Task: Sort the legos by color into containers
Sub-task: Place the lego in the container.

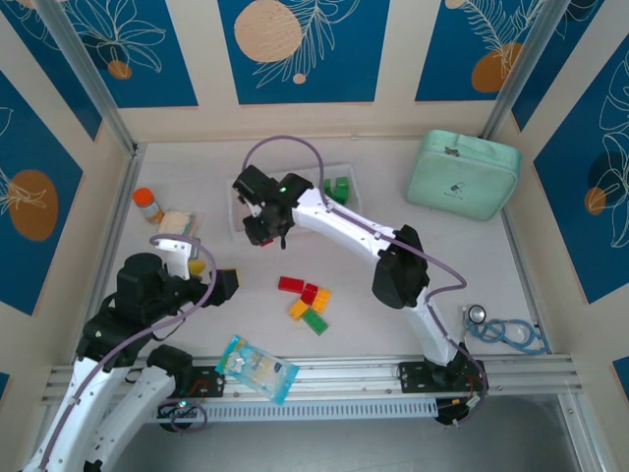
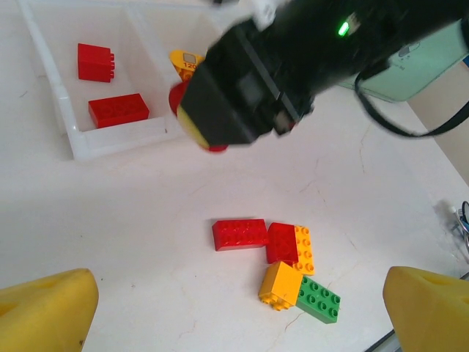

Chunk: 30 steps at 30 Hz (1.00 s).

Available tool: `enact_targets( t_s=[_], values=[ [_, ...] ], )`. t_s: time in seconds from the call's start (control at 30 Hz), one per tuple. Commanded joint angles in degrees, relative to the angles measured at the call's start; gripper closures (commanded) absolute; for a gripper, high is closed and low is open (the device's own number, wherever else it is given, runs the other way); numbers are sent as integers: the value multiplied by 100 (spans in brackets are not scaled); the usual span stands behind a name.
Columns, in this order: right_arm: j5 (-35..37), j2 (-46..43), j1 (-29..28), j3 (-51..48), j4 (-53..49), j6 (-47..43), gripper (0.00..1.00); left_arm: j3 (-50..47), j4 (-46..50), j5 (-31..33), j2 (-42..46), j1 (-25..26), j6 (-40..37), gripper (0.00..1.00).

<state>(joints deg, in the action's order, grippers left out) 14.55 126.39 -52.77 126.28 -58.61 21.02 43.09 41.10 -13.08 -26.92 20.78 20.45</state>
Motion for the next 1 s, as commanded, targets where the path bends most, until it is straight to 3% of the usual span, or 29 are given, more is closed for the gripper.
enact_targets(
  t_s=[0.0,0.47,0.77,0.97],
  values=[
    [-231,-99,193,263,343,98,76,-62,-102,-71,2,-82,-99,1],
    [-1453,1804,885,2158,1152,706,76,-62,-102,-51,70,-78,-103,1],
    [-2058,2187,1206,2012,1647,1172,74,-71,-129,-119,39,-83,-102,1],
    [-2202,2231,1252,1864,1869,1384,58,-68,-138,-129,52,-76,-94,1]
  ],
)
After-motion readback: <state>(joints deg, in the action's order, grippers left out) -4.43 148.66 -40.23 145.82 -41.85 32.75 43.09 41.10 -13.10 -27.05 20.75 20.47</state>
